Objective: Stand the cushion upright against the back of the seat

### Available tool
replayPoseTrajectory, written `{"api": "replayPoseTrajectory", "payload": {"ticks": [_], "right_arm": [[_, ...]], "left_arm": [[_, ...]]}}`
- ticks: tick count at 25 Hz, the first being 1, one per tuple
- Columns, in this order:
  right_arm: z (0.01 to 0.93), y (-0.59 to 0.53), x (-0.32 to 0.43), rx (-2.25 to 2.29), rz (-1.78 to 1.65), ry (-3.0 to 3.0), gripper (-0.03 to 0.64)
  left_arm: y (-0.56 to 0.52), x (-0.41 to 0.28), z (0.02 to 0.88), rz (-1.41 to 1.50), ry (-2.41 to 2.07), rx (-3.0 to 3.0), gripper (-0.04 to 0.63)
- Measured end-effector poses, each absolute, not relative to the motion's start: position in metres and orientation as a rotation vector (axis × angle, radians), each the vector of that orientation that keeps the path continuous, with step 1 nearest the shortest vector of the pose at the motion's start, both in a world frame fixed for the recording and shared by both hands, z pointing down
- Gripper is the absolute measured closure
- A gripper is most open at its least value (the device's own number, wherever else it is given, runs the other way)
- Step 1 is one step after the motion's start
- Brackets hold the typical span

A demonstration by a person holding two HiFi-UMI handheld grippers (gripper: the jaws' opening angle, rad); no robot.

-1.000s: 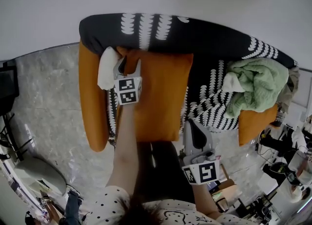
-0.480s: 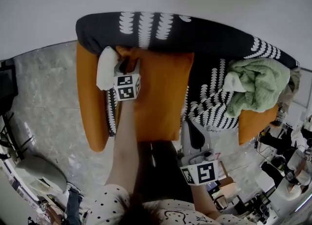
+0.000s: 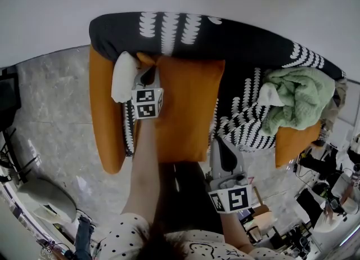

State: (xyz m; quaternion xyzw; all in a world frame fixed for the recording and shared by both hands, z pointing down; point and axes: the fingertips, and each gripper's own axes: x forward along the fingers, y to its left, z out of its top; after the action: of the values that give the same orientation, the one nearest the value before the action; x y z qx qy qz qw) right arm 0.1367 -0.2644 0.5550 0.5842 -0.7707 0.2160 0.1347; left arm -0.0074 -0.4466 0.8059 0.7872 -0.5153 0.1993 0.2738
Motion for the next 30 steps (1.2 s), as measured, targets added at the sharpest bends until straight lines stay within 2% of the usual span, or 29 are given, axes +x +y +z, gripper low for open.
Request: {"api": "replayPoseTrajectory", "payload": {"ticks": [16,30], "right_arm": [[0.52,-0.268,0.133,1.709,0.561,-2.293,0.618],[0.483,-0.268,0.111,1.715,0.5,-2.375,0.618]], "left_arm": [[-0.46,0.046,0.655,0.276,-1.363,2.411,0.583],[-0.477,-0.003,0.527,0.0,-1.482,2.533,0.581]]}}
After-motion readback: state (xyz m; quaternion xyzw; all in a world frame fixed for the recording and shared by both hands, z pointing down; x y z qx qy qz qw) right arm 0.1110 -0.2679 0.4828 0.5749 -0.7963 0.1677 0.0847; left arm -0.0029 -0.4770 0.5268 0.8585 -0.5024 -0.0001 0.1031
